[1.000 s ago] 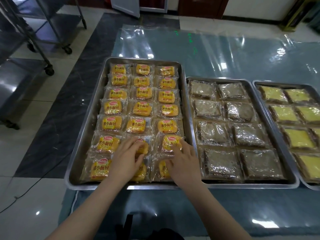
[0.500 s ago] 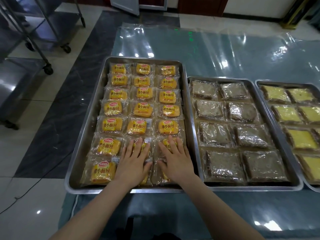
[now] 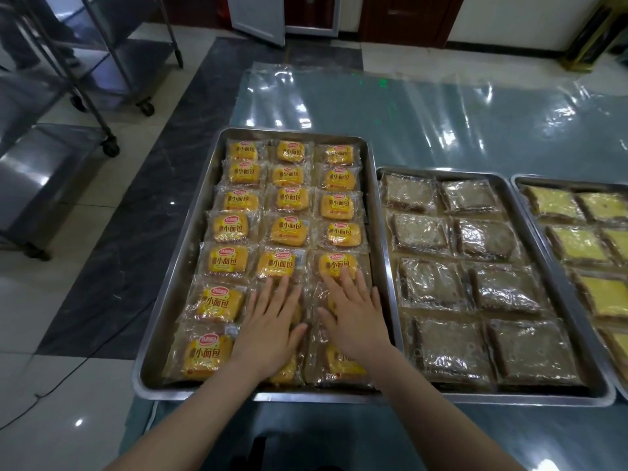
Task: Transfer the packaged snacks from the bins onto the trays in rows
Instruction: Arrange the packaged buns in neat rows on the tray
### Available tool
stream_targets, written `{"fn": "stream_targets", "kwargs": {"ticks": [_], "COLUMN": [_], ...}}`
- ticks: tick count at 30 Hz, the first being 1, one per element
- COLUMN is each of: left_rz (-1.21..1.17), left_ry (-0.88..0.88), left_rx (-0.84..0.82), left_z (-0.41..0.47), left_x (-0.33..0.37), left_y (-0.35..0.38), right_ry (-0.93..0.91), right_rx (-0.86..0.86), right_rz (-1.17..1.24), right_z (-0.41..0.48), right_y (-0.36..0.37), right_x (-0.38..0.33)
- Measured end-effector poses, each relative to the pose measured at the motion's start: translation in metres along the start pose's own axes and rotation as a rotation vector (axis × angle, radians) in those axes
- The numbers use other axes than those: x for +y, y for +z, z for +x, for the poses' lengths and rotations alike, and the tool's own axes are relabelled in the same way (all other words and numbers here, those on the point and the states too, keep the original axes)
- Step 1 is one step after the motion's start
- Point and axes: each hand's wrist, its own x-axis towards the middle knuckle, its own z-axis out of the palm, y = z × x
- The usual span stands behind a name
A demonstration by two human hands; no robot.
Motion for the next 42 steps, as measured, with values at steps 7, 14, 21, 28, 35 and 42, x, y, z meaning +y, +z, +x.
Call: {"fn": "stream_targets", "kwargs": {"ticks": [7,14,21,28,35,42], "left_rz": [-0.002,0.025,0.016,-0.015,-0.063,0.02], "left_ry": [-0.073,-0.079,-0.096,-0.093,-0.121,-0.088], "left_rx": [-0.056,-0.052,0.027,0.051,-0.06,-0.016], "left_z": [0.037,0.034,0.048,0.097,0.112,0.107], "left_x": [-0.016,-0.007,-0.011,-0.016,-0.021,-0.02], "left_y": [-0.011,-0.002,-0.008,-0.02,-0.012,-0.022], "right_ry": [-0.056,-0.026,-0.058,-0.11,-0.176,-0.158], "right_rx": [-0.086,-0.051,0.166,-0.011,-0.103,-0.107], "right_rz": [-0.074,-0.094,-0.054,-0.115,-0.136,-0.071], "right_z": [0.034,0.027,0.057,0.111,0.113,0.111], "right_y": [-0.007,-0.001,-0.014,-0.018,-0.011,-0.019], "right_x": [0.002,0.005,0.006,0.02,0.033,0.03]}}
